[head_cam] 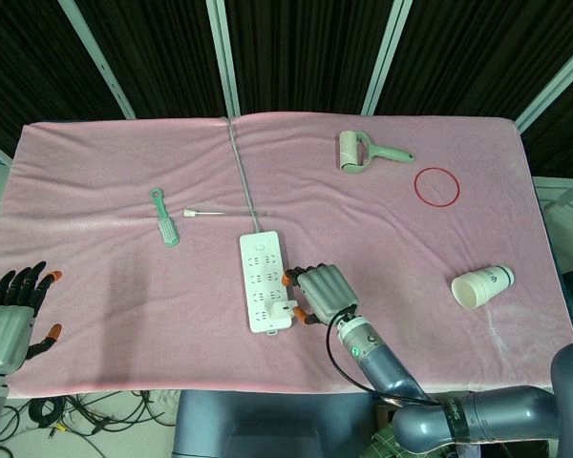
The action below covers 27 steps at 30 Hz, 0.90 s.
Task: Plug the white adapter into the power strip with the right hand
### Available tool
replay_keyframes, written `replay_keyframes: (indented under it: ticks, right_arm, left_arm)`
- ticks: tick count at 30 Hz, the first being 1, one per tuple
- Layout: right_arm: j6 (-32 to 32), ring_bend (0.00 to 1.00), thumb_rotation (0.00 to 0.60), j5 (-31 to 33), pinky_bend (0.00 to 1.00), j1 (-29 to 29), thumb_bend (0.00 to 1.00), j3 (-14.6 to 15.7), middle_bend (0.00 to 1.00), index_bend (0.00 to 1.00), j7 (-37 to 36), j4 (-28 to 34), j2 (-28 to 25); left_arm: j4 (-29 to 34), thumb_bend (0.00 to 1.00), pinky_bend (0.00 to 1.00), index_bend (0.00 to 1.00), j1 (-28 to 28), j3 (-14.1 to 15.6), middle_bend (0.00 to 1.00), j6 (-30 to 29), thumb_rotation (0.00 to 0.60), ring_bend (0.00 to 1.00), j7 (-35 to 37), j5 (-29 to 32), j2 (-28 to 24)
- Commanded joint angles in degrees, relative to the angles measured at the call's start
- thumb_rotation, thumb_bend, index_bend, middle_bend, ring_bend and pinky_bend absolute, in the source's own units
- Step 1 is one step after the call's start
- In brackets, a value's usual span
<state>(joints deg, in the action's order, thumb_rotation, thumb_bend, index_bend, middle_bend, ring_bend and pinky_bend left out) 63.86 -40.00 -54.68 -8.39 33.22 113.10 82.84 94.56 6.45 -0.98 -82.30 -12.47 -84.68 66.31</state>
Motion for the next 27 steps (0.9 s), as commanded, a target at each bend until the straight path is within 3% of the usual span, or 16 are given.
replay_keyframes:
  ticks: [1,4,13,27]
  right_arm:
    - [0.91,0.77,0.6,-1.29,0.72,1.03,0.41,0.19,0.68,0.64,-0.78,1.07,-1.03]
    - [0.68,0.81,0.6,-0.96,0.76,1.33,0.45,0.46,0.73,0.69,-0.9,1.52,-1.3]
    - [-1.04,0.85,0.6,1.89,0.8,-0.22,0.77,0.46,0.79,0.79,1.24,0.46,0.21]
    - [-1.52,0.85,0.6,5.21,0.81,-2.84,0.8,-0.86,0.8,0.79,3.67,-2.31,4.67]
  left_arm:
    - [0.02,0.3,0.0,0.12,-0.01,-0.01,0.0,-0.03,0.6,0.0,0.01,0.0,-0.01]
    - [0.02,0.3,0.0,0.12,-0.01,0.02,0.0,0.0,0.6,0.0,-0.03,-0.03,0.0]
    - [0.1,0.3,0.0,0.12,-0.01,0.03,0.0,-0.06,0.6,0.0,0.15,-0.12,-0.04]
    - [0.17,0.3,0.0,0.12,0.04,0.03,0.0,0.04,0.6,0.0,0.43,-0.12,-0.14]
